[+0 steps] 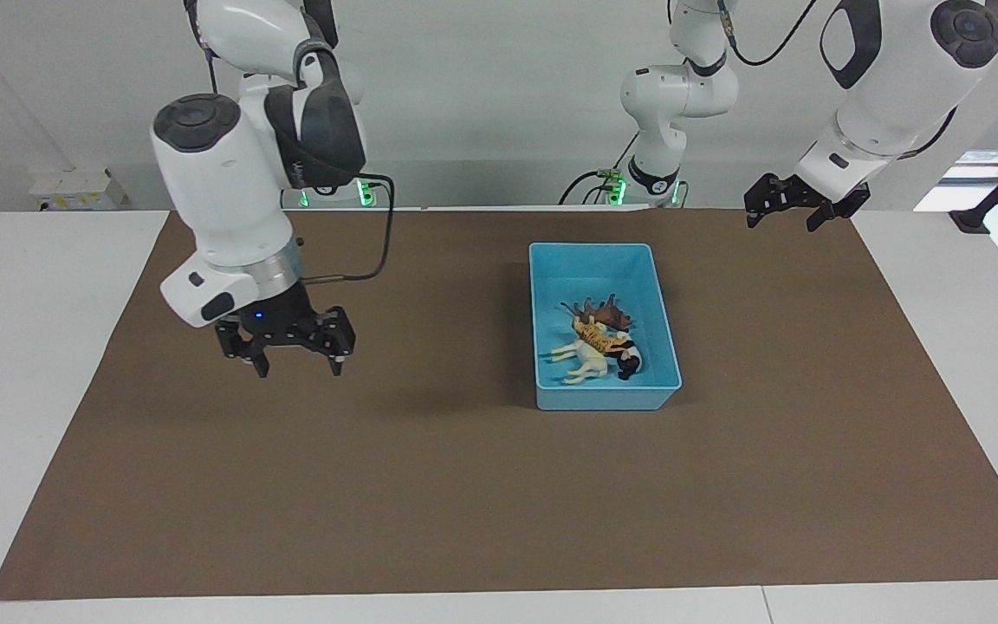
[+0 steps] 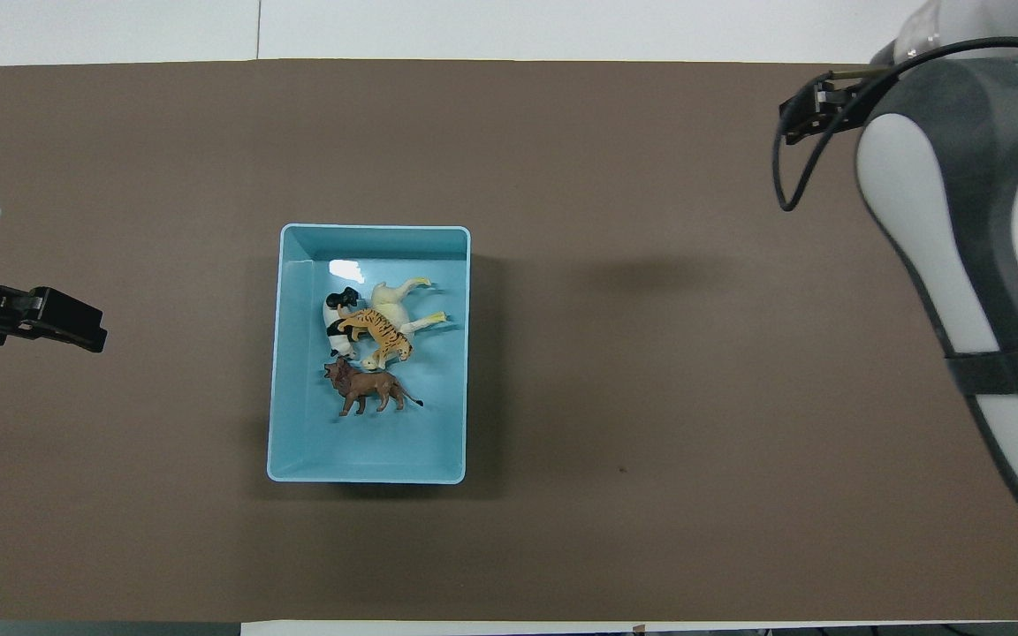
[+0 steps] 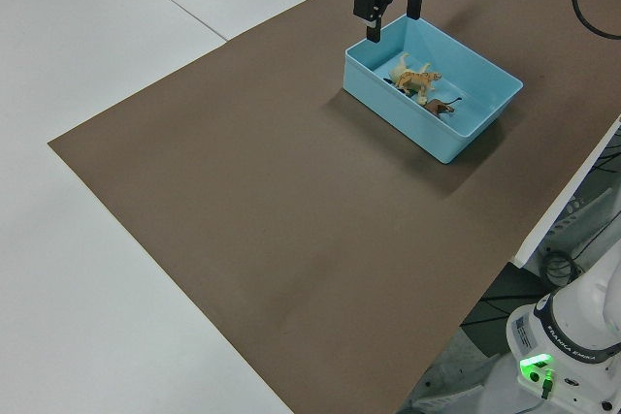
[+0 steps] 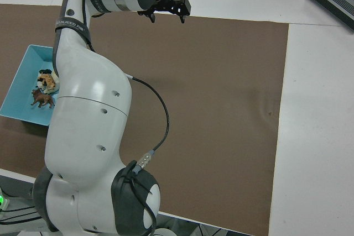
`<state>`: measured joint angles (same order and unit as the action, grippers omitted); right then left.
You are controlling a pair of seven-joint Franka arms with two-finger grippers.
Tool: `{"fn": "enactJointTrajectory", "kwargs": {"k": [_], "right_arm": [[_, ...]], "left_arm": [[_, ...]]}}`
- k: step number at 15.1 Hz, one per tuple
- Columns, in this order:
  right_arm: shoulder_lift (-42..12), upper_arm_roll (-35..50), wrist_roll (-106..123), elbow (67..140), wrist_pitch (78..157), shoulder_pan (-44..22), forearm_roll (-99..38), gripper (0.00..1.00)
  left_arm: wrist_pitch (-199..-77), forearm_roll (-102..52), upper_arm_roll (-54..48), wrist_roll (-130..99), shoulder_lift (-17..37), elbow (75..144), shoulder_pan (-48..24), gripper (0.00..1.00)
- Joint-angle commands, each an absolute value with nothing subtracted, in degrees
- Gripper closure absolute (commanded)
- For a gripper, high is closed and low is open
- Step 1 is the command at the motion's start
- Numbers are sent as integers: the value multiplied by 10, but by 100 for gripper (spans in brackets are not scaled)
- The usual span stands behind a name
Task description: Put all toys into storage box
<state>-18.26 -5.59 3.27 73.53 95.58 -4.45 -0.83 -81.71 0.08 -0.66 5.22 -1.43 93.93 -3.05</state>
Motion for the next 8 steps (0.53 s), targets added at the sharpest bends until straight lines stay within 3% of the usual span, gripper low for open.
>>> {"fn": "enactJointTrajectory", "kwargs": {"k": [1,5,8], "right_arm": [[-103,-46,70,833,917,-21,-7,0],[-8,-46,63,948,906,-18,-6,0],[12,-46,62,973,911,-8,7,0]], "left_arm": [[-824,11,-4,55,-25,944,-39,0],[-831,9,-4,54,-25,948,-37,0],[-902,-3,-3,54,-27,962,-34,0]]}}
